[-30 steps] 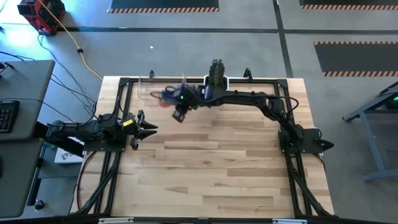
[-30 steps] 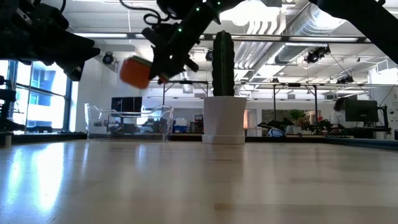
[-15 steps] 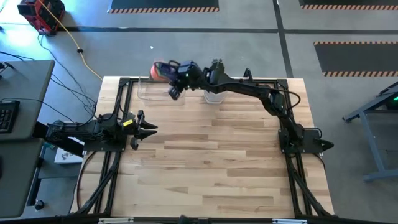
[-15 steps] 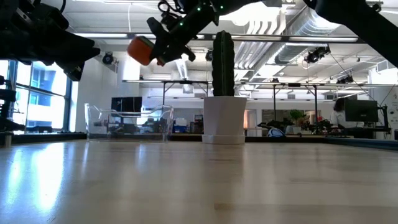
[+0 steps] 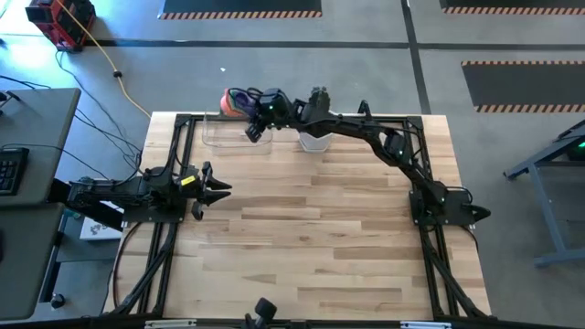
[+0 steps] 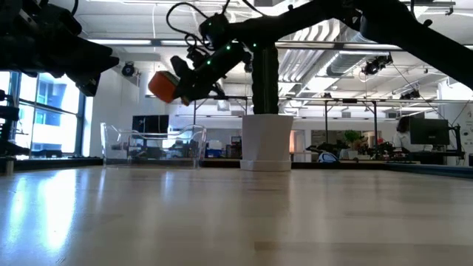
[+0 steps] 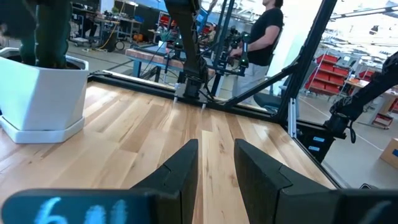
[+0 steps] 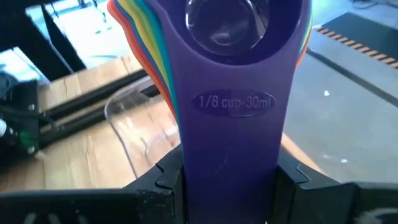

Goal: Nest measuring cups in basket
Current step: Put the stacked measuring cups into the bin

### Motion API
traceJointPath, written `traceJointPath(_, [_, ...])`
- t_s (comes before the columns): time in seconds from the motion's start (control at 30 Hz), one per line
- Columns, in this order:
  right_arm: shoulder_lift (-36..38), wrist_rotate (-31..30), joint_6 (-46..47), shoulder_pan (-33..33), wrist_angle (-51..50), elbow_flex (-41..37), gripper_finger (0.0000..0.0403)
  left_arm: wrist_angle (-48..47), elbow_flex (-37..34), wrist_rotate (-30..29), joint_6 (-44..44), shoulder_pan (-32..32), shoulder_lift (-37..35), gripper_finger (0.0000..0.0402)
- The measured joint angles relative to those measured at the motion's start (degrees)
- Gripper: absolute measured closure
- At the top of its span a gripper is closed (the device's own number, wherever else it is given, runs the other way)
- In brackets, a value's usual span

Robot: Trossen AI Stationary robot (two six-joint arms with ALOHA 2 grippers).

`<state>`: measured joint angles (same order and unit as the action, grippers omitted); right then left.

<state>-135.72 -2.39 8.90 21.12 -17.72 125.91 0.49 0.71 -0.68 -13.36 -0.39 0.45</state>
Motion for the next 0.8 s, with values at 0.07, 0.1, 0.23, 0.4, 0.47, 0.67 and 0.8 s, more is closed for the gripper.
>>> traceJointPath(0.07, [-0.26, -0.46, -0.37, -0.43, -0.75, -0.02, 0.0281, -0.02, 0.0, 0.01, -0.01, -0.01, 0.02, 0.0307])
traceJointPath(0.1, [-0.26, -0.97, -0.48, -0.63, -1.24, -0.02, 0.0281, 0.0, 0.0, 0.01, -0.01, 0.01, 0.02, 0.0307])
traceJointPath(0.23, [-0.48, -2.16, -2.94, -1.21, -1.61, -0.02, 0.0281, 0.0, 0.0, 0.01, 0.01, -0.01, 0.02, 0.0307])
traceJointPath(0.4, [-2.4, -1.51, -2.47, -1.24, -1.49, -0.04, 0.0281, -0.02, 0.0, 0.01, -0.01, -0.01, 0.02, 0.0307])
traceJointPath(0.47, [-2.93, -1.58, -2.05, -1.24, -1.7, -0.09, 0.0281, -0.01, 0.0, 0.01, -0.01, -0.01, 0.0, 0.0307])
traceJointPath(0.67, [-3.52, -1.9, -2.05, -1.12, -2.23, -0.09, 0.0281, -0.02, 0.0, 0.01, 0.01, 0.01, 0.02, 0.0307])
traceJointPath(0.8, [-3.8, -1.55, -1.55, -0.87, -4.89, -0.11, 0.0281, -0.04, 0.0, 0.01, 0.0, -0.01, 0.01, 0.0307])
